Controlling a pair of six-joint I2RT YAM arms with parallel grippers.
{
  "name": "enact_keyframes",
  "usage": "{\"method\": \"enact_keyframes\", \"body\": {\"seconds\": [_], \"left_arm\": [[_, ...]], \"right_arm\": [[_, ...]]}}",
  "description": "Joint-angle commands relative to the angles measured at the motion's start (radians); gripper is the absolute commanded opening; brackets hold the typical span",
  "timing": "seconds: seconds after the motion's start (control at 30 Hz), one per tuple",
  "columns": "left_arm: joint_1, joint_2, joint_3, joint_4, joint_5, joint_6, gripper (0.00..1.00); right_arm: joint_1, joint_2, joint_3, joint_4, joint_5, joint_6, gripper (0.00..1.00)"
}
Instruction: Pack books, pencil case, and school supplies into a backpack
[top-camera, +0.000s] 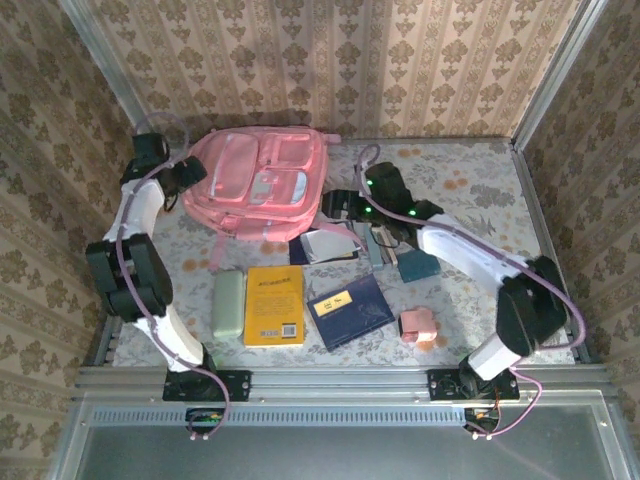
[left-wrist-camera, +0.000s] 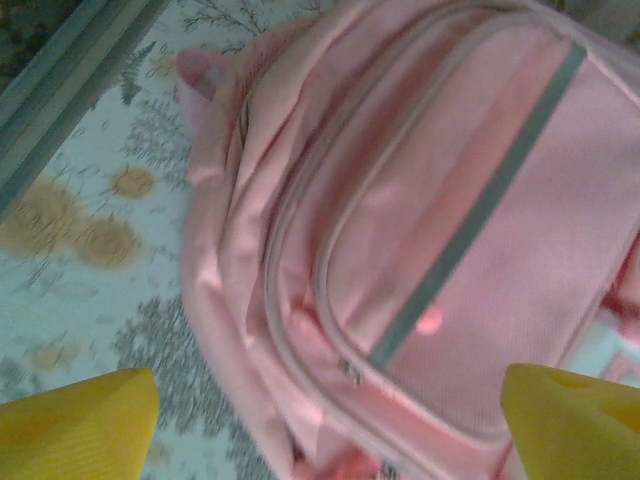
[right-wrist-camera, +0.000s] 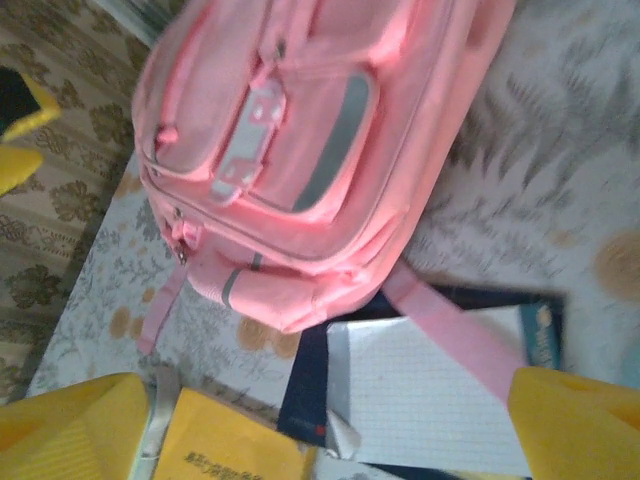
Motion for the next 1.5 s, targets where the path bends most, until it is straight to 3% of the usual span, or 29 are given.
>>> {"method": "enact_keyframes", "body": {"seconds": [0.0,0.17,0.37,0.47,0.63,0.73,0.9,0.97,1.03,1.2,1.47], "left_arm": [[0.04,0.092,0.065,0.02,0.117,-0.025,0.88],[0.073,0.209,0.14,0.03,0.168,-0.019,0.83],[0.085,0.32,0.231,0.033,0.232,0.003,0.77],[0.086,0.378,0.276,0.003,0.249,0.004,0.69],[0.083,0.411,0.237,0.013,0.274,-0.031,0.45],[0.059,0.402,0.198,-0.002,0.257,-0.015,0.34],[0.033,0.374,0.134,0.002,0.249,0.0,0.18],[0.03,0.361,0.119,0.006,0.263,-0.008,0.1],[0.024,0.336,0.1,0.019,0.277,-0.015,0.0],[-0.003,0.244,0.026,0.088,0.341,-0.096,0.0],[-0.106,0.073,-0.081,0.265,0.46,-0.343,0.0]], "right_arm": [[-0.005,0.132,0.098,0.035,-0.127,0.163,0.9],[-0.005,0.293,0.192,0.073,-0.129,0.283,0.85],[-0.008,0.487,0.354,0.056,-0.139,0.319,0.74],[-0.012,0.565,0.431,0.046,-0.164,0.332,0.67],[-0.015,0.651,0.552,-0.028,-0.122,0.277,0.58],[-0.03,0.71,0.617,-0.046,-0.138,0.26,0.47],[-0.052,0.774,0.729,-0.076,-0.202,0.238,0.09],[-0.055,0.753,0.75,-0.091,-0.187,0.21,0.0],[-0.059,0.721,0.767,-0.119,-0.164,0.172,0.0],[-0.094,0.621,0.777,-0.181,-0.136,0.103,0.0],[-0.207,0.534,0.784,-0.293,-0.109,0.036,0.0]]}}
